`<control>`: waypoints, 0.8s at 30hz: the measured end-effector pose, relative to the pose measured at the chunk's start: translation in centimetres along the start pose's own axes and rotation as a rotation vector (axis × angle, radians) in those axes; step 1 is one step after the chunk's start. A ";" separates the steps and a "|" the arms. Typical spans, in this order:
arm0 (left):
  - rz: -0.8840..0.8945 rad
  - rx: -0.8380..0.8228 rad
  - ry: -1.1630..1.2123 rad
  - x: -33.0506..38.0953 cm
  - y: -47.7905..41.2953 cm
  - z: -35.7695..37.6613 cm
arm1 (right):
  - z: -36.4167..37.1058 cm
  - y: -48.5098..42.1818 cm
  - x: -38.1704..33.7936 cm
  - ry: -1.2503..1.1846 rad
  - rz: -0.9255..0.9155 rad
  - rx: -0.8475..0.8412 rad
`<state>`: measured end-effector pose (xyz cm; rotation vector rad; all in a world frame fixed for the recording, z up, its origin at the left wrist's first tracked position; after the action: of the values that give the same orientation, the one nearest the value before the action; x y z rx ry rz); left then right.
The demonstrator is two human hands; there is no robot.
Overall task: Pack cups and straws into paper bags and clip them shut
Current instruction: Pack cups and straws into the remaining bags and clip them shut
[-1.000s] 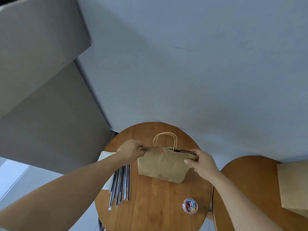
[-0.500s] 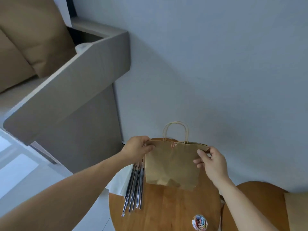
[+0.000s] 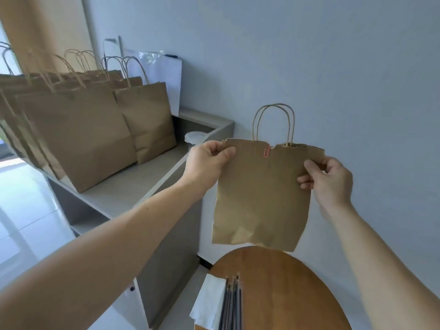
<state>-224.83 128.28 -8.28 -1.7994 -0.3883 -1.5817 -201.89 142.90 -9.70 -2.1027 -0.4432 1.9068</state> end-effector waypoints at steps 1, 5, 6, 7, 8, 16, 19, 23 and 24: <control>0.032 0.024 0.012 1.5 -0.6 -0.8 | 0.9 -0.6 -1.7 -0.026 -0.022 0.001; 0.105 0.157 0.014 6.6 -3.0 -4.2 | 4.6 -2.9 -8.0 -0.125 -0.096 -0.031; 0.128 0.196 -0.005 7.7 -3.5 -5.1 | 5.5 -3.5 -9.3 -0.144 -0.114 -0.051; 0.155 0.236 -0.034 8.7 -4.0 -6.0 | 6.5 -4.1 -10.6 -0.157 -0.133 -0.079; 0.180 0.276 -0.059 9.7 -4.3 -6.7 | 7.5 -4.6 -11.7 -0.170 -0.150 -0.109; 0.281 0.515 -0.178 14.7 -6.8 -13.2 | 17.5 -7.4 -17.4 -0.305 -0.204 -0.325; 0.296 0.598 -0.237 14.7 -8.2 -16.4 | 22.3 -7.9 -18.5 -0.323 -0.192 -0.410; 0.281 0.665 -0.282 13.0 -9.9 -20.1 | 28.6 -7.9 -17.9 -0.336 -0.153 -0.501; 0.278 0.671 -0.299 12.4 -10.2 -20.9 | 30.1 -7.8 -17.5 -0.336 -0.136 -0.521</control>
<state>-244.26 118.84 6.85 -1.4692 -0.6810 -0.8456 -233.70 142.94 6.37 -1.9488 -1.2387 2.2458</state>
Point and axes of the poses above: each hand's wrist, its own y-axis away from the middle knuckle, its own z-axis out of the palm, x = y × z, the point moved 2 cm from there along -y, towards the middle knuckle, and after that the axes turned 4 degrees about x, right-handed, at the moved point
